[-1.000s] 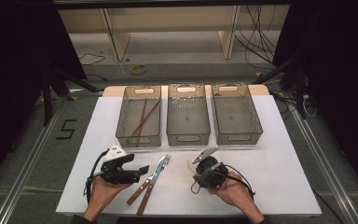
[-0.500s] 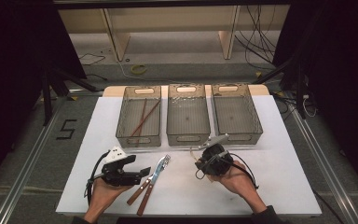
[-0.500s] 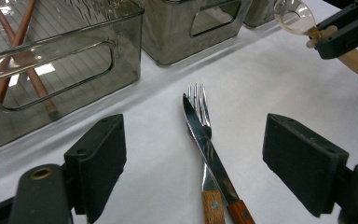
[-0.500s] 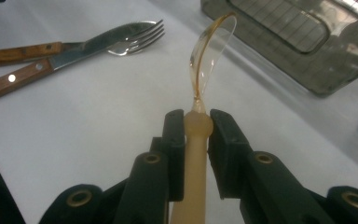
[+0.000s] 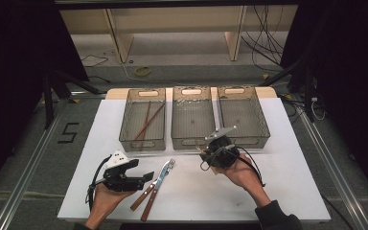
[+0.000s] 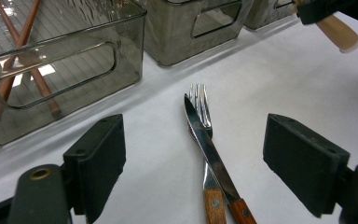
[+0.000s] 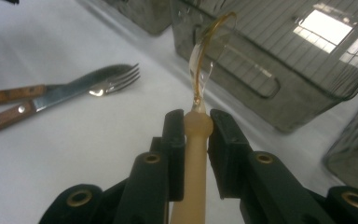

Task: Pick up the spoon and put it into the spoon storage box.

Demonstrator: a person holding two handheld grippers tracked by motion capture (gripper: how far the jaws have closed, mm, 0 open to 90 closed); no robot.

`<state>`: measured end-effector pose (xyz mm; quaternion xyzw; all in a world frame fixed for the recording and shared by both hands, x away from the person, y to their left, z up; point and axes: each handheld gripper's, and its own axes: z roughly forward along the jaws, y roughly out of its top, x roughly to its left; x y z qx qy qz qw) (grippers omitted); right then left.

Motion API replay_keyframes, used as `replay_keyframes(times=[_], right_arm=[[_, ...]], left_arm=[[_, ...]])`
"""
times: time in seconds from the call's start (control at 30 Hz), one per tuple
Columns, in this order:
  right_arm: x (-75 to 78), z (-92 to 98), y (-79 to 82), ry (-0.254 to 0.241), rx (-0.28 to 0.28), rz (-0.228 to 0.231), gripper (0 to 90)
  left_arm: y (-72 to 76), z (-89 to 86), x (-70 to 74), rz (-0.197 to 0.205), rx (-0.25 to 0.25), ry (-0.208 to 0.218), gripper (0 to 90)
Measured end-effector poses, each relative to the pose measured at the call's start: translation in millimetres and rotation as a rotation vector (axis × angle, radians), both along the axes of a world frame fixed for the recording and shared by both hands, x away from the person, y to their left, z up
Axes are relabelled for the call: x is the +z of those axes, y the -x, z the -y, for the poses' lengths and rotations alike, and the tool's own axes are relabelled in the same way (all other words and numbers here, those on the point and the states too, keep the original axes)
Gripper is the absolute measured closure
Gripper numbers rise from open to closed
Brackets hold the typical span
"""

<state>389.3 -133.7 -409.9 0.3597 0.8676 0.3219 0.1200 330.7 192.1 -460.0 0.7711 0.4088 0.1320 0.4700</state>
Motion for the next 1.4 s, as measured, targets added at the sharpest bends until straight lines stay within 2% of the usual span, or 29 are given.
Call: replay_keyframes(times=[0.3,0.77,1.4], right_arm=[[13.9,-3.4,-19.9,-0.037,-0.015,0.022,77.3],[34.2,-11.8,-50.1,-0.063,-0.036,0.064,77.2],[45.1,-23.4,-91.5,-0.089,-0.095,0.082,77.1]], left_arm=[[1.4,0.2,-0.5,0.007,-0.001,0.000,20.3],[2.6,-0.7,-0.9,0.014,0.004,0.003,20.3],[3.6,-0.6,-1.5,0.018,0.002,0.002,20.3]])
